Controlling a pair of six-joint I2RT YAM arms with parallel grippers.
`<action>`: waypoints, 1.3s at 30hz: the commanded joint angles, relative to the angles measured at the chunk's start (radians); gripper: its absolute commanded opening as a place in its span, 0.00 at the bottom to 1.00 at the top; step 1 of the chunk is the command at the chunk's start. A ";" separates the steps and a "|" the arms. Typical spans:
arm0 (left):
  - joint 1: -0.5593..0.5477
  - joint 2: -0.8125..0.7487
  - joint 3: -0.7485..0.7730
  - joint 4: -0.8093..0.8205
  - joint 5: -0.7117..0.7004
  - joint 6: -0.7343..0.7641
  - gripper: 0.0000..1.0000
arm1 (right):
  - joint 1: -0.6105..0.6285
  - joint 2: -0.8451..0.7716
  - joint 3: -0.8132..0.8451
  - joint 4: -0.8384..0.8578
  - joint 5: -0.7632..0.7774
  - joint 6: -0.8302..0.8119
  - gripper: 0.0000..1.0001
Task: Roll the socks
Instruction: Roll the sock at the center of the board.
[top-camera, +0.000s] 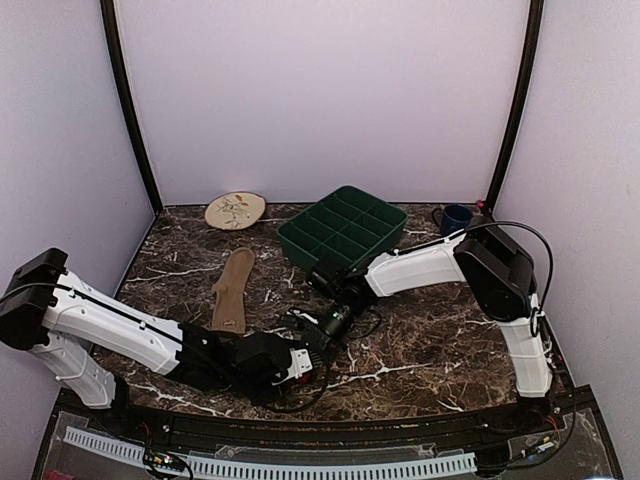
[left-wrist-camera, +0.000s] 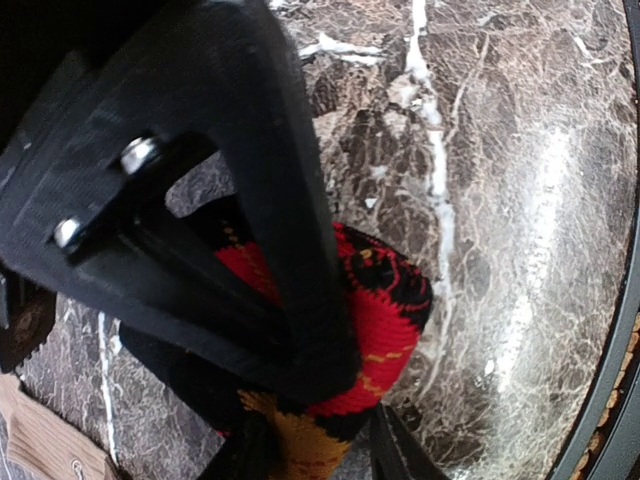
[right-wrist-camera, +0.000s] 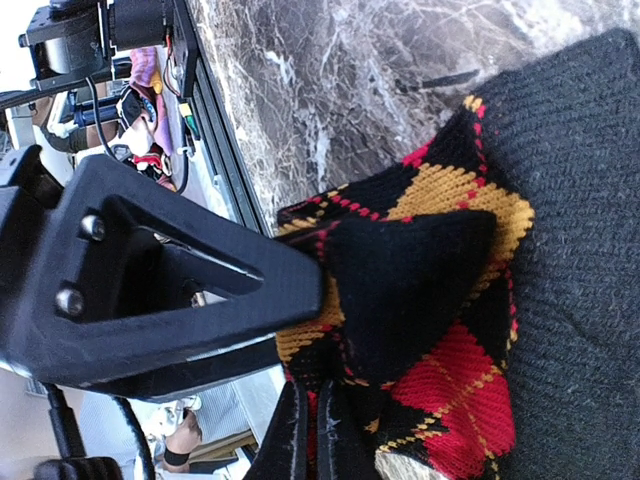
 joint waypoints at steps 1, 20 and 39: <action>0.007 0.027 0.037 0.003 0.058 0.041 0.37 | -0.006 -0.009 0.011 -0.013 -0.031 -0.022 0.00; 0.031 0.067 0.086 -0.042 0.167 0.071 0.06 | -0.023 -0.015 -0.002 -0.022 -0.034 -0.038 0.00; 0.184 0.154 0.226 -0.290 0.521 0.122 0.00 | -0.060 -0.046 -0.021 -0.046 0.108 -0.054 0.23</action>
